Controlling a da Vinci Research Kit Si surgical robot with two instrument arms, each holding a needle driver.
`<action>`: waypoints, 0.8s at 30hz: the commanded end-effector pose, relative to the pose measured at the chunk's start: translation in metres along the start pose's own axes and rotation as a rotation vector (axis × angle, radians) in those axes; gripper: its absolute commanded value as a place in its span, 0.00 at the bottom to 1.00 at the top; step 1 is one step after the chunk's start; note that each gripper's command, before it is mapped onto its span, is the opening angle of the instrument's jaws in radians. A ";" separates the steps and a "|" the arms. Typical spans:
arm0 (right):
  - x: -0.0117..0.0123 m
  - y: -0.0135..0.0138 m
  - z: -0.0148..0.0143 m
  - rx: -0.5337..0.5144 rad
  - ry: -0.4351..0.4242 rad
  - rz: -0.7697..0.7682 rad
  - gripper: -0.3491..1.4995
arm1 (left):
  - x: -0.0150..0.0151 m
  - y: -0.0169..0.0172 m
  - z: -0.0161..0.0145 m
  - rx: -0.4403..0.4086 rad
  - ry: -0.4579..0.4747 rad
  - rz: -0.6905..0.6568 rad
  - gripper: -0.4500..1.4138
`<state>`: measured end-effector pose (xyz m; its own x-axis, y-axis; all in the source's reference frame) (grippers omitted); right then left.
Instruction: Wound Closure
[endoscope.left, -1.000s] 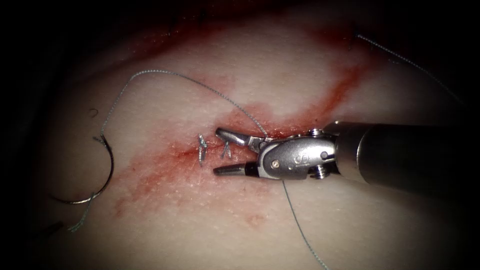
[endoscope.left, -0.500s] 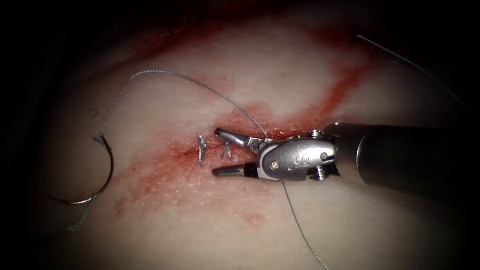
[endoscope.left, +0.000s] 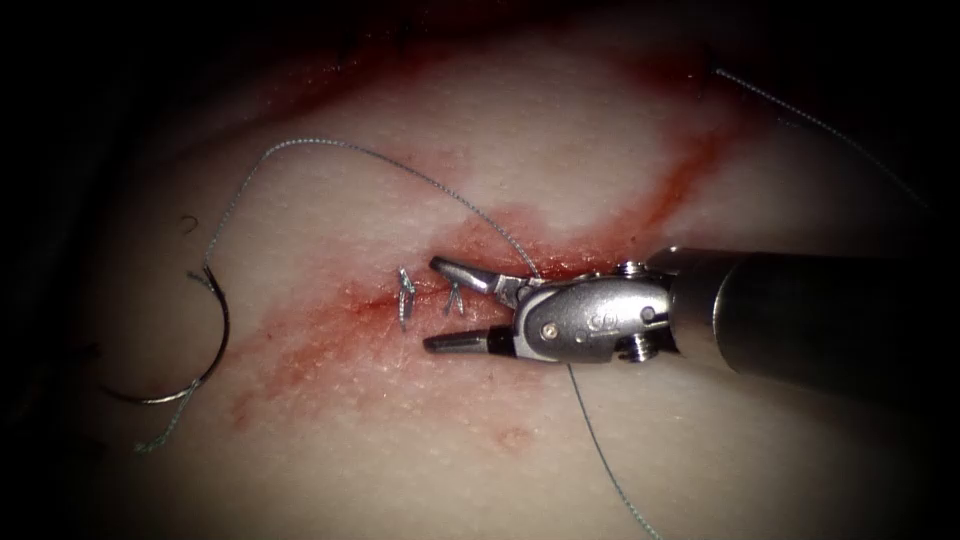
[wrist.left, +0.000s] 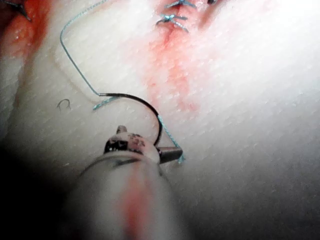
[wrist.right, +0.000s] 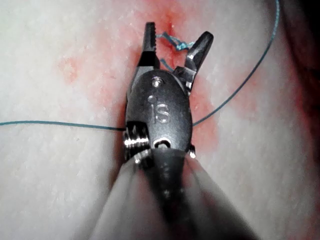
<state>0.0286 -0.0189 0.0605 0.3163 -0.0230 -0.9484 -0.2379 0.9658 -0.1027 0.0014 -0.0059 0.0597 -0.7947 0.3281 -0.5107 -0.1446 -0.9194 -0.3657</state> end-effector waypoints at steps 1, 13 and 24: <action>-0.0003 -0.0005 0.0009 0.001 0.002 0.001 0.97 | -0.0008 -0.0006 0.0018 -0.014 -0.009 0.015 0.60; -0.0002 -0.0005 0.0009 0.001 0.002 0.001 0.97 | -0.0032 -0.0024 0.0052 -0.041 -0.091 0.057 0.59; -0.0002 -0.0005 0.0009 0.001 0.002 0.007 0.96 | -0.0043 -0.0011 0.0064 -0.087 -0.132 0.071 0.26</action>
<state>0.0286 -0.0190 0.0604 0.3148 -0.0166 -0.9490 -0.2396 0.9661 -0.0964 0.0017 -0.0074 0.0666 -0.8732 0.2254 -0.4321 -0.0385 -0.9158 -0.3999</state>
